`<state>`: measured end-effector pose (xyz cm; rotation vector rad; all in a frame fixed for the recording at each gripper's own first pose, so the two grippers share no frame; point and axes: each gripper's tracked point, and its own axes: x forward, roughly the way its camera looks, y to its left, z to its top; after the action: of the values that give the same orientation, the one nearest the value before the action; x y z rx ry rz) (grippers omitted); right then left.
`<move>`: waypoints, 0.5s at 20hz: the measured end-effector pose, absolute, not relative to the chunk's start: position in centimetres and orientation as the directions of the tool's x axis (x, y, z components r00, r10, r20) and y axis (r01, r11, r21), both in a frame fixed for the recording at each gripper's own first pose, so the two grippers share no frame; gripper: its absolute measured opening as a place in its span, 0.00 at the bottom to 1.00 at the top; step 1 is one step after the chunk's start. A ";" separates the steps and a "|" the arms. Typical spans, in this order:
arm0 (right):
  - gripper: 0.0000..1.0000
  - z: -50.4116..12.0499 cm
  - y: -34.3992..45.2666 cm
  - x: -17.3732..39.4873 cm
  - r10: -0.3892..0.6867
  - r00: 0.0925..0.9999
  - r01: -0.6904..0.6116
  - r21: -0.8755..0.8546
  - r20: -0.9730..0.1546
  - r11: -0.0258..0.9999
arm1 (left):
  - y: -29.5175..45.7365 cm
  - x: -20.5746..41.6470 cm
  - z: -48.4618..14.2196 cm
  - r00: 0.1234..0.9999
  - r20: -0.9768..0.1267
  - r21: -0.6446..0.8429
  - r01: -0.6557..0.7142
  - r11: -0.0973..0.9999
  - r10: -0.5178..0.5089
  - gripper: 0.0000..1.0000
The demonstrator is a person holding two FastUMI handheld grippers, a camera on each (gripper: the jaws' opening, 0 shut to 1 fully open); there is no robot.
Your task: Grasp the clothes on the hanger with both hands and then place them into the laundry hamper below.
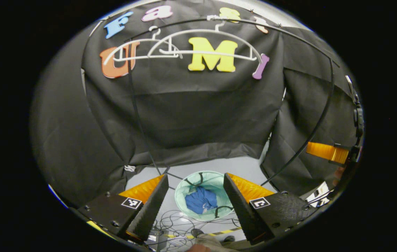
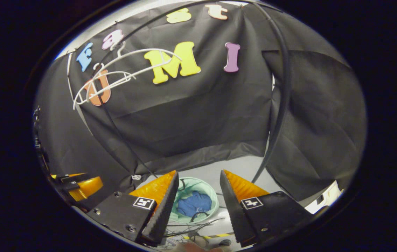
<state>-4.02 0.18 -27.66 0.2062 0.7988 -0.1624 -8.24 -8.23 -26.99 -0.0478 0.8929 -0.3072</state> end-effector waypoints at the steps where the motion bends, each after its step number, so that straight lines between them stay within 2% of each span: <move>1: 0.78 -26.1 -0.5 -4.8 -0.068 0.708 0.210 0.118 -0.703 0.970 | -8.1 -8.7 -25.3 0.619 -0.740 -0.156 0.226 0.962 -0.265 0.96; 5: 0.76 -18.7 -3.1 -7.3 -0.080 0.810 0.163 0.091 -0.581 0.982 | -7.3 -11.6 -18.6 0.738 -0.640 -0.113 0.184 0.976 -0.213 0.96; 6: 0.81 -16.5 -3.6 -8.2 -0.075 0.838 0.145 0.087 -0.541 0.986 | -7.3 -12.3 -16.5 0.770 -0.604 -0.104 0.181 0.978 -0.207 0.89; 7: 0.83 -14.3 -3.9 -8.9 -0.073 0.862 0.131 0.081 -0.501 0.988 | -7.2 -12.7 -14.3 0.802 -0.562 -0.098 0.177 0.979 -0.202 0.89; 8: 0.84 -12.5 -4.7 -10.4 -0.069 0.888 0.117 0.076 -0.455 0.990 | -7.3 -13.2 -11.9 0.830 -0.522 -0.098 0.171 0.980 -0.197 0.96; 10: 0.83 -8.6 -5.1 -12.5 -0.053 0.923 0.088 0.074 -0.381 0.993 | -7.0 -14.0 -7.6 0.879 -0.439 -0.099 0.159 0.982 -0.186 0.99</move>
<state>-12.46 -5.09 -8.60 0.0899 0.3885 -0.0727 -14.03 -6.98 -7.64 -0.0601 0.4637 -0.1803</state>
